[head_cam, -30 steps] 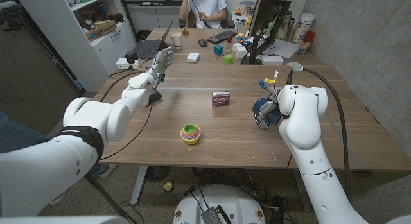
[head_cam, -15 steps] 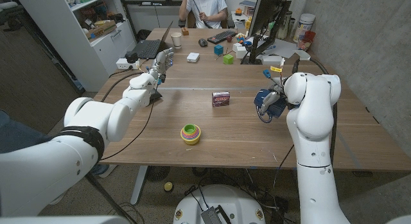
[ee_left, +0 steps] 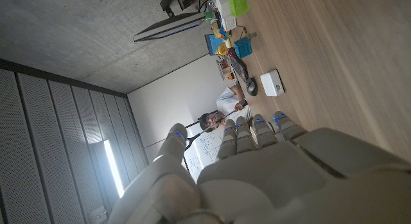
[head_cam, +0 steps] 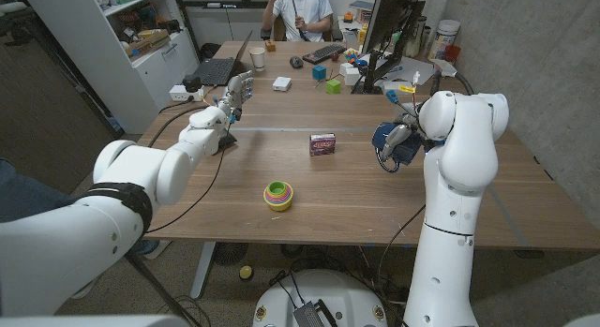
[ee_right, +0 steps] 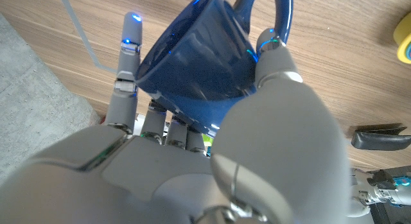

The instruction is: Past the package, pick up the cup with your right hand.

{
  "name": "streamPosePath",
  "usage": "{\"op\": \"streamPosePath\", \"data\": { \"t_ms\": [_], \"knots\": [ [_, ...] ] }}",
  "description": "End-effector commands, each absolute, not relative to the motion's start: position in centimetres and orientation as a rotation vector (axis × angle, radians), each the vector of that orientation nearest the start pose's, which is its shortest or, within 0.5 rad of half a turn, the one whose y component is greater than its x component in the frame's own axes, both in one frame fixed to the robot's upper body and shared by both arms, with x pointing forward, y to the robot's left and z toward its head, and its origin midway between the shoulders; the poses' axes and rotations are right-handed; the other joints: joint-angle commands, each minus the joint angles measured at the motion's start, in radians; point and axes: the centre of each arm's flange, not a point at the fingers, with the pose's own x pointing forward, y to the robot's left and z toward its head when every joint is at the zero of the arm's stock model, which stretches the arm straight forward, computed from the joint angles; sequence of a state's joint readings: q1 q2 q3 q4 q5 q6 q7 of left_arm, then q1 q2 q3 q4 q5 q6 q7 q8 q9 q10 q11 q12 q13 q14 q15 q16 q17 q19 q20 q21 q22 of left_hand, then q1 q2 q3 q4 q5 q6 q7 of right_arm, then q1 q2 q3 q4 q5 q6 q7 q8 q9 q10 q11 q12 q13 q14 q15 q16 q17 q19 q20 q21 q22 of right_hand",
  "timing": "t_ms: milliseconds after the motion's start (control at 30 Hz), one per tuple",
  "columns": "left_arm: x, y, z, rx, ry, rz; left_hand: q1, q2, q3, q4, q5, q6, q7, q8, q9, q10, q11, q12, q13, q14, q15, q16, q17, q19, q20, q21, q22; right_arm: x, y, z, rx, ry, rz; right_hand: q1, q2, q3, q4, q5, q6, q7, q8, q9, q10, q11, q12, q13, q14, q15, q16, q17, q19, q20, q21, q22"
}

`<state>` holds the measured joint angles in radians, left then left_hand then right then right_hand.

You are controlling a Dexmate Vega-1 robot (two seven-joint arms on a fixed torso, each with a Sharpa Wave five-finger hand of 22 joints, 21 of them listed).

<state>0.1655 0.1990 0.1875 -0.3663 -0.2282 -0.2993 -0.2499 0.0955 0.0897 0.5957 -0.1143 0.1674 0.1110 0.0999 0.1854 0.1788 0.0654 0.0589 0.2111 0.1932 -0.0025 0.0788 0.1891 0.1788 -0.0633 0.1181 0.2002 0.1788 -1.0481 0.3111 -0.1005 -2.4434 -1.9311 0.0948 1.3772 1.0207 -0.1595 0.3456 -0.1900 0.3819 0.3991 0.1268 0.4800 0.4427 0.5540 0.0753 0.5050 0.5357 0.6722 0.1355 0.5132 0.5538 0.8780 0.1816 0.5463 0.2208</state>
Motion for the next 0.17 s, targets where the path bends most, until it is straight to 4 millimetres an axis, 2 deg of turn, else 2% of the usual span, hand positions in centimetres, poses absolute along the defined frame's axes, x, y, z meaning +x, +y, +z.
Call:
{"op": "streamPosePath", "data": {
  "t_ms": [33, 167],
  "knots": [
    [74.94, 30.76, 11.04, 0.085, -0.465, -0.113, 0.001, -0.002, 0.001, -0.006, 0.007, 0.003, -0.002, 0.002, 0.002, -0.001, -0.002, -0.001, 0.001, -0.004, -0.001, -0.001, 0.003, 0.002, 0.005, 0.002, 0.004, 41.83, -19.20, 9.37, -1.508, 0.080, -0.066, 0.298, 0.310, 0.063, 0.032, 0.010, 0.235, -0.078, 0.000, 0.003, 0.033, -0.021, -0.004, 0.003, 0.207, -0.220, -0.003, 0.006, 0.154, -0.280, 0.010, 0.001],
    [75.08, 30.77, 11.13, 0.083, -0.450, -0.103, 0.001, -0.002, 0.001, -0.006, 0.007, 0.003, -0.003, 0.002, 0.002, -0.001, -0.002, -0.001, 0.001, -0.004, 0.000, -0.001, 0.003, 0.002, 0.006, 0.002, 0.004, 42.15, -19.21, 9.27, -1.506, 0.078, -0.063, 0.291, 0.310, 0.063, 0.036, 0.011, 0.237, -0.078, -0.001, 0.003, 0.034, -0.019, -0.006, 0.005, 0.197, -0.210, -0.013, 0.005, 0.144, -0.276, 0.015, 0.001]
  ]
}}
